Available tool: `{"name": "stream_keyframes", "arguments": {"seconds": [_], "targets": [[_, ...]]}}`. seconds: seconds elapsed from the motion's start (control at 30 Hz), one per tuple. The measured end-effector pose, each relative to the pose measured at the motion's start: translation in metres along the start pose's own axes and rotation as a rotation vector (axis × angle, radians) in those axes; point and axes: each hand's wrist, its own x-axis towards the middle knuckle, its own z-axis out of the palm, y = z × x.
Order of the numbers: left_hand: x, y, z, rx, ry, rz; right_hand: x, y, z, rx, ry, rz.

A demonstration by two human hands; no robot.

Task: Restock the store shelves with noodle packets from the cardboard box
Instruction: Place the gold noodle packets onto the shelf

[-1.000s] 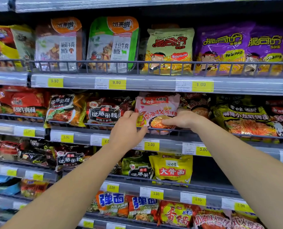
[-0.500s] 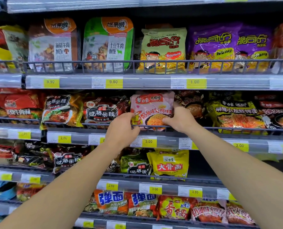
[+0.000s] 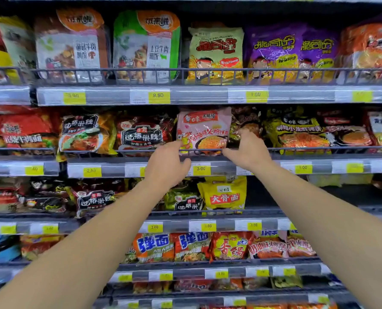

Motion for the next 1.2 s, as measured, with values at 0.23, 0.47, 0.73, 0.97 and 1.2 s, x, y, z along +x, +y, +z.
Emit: {"name": "stream_keyframes", "arguments": {"seconds": [0.23, 0.47, 0.73, 0.97, 1.2], "targets": [[-0.069, 0.0, -0.004, -0.043, -0.147, -0.002, -0.095, -0.016, 0.02, -0.148, -0.132, -0.133], [-0.188, -0.026, -0.005, -0.001, -0.333, -0.124, -0.206, -0.03, 0.064, -0.232, -0.336, -0.225], [-0.354, -0.066, 0.004, -0.017, -0.574, -0.315, -0.353, -0.025, 0.137, -0.201, -0.657, -0.218], [-0.471, -0.123, 0.009, -0.019, -0.788, -0.469, -0.462, -0.043, 0.211, -0.138, -0.865, -0.109], [-0.541, -0.244, 0.007, -0.063, -0.901, -0.594, -0.521, -0.099, 0.314, -0.155, -1.087, -0.046]]}}
